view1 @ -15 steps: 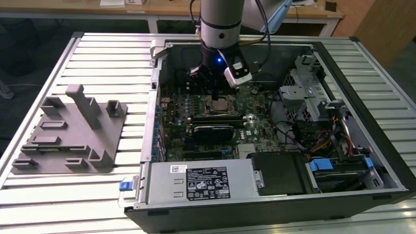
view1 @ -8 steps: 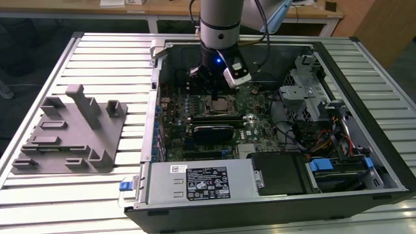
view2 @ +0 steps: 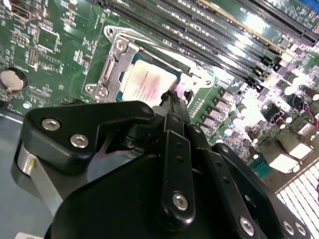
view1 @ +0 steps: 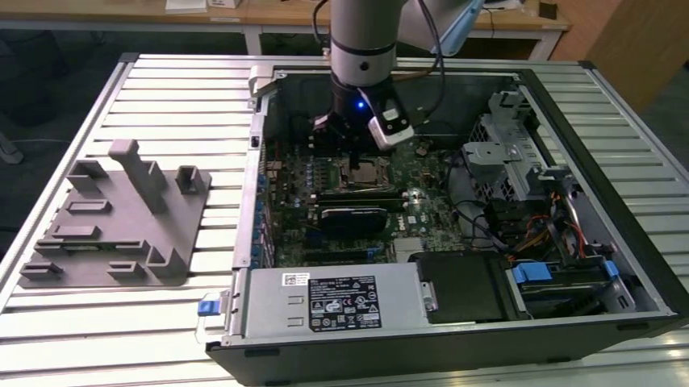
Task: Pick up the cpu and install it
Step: 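Close the cpu cover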
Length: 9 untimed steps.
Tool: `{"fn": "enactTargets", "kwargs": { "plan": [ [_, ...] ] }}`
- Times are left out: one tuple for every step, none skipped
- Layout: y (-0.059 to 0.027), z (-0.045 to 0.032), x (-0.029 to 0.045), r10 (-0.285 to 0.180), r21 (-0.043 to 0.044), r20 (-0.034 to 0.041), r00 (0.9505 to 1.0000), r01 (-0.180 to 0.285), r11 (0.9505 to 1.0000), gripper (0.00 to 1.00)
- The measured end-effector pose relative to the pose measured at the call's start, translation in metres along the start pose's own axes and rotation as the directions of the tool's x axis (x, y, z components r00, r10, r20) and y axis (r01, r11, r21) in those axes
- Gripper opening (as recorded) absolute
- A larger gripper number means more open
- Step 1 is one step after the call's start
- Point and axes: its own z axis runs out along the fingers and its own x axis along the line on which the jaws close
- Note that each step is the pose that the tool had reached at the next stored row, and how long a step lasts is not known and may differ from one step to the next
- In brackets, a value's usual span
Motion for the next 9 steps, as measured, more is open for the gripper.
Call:
{"fn": "enactTargets", "kwargs": {
  "plan": [
    [-0.0001,0.0004,0.0001,0.000,0.0000,0.0000,1.0000,0.000,1.0000,0.11],
    [-0.0001,0.0004,0.0002,0.000,0.0002,-0.0001,1.0000,0.000,1.0000,0.11],
    [-0.0001,0.0005,0.0002,0.000,0.0003,-0.0002,1.0000,0.000,1.0000,0.11],
    [-0.0001,0.0008,0.0004,0.000,0.0001,-0.0001,1.0000,0.000,1.0000,0.11],
    [-0.0001,0.0011,0.0012,0.000,-0.0001,0.0001,1.0000,0.000,1.0000,0.11],
    [-0.0002,0.0013,0.0019,0.000,-0.0001,0.0002,1.0000,0.000,1.0000,0.11],
    [-0.0002,0.0014,0.0022,0.000,-0.0001,0.0002,1.0000,0.000,1.0000,0.11],
    [-0.0003,0.0016,0.0033,0.000,-0.0001,0.0004,1.0000,0.000,1.0000,0.11],
    [-0.0003,0.0019,0.0033,0.000,-0.0001,0.0004,1.0000,0.000,1.0000,0.11]
  ]
}}
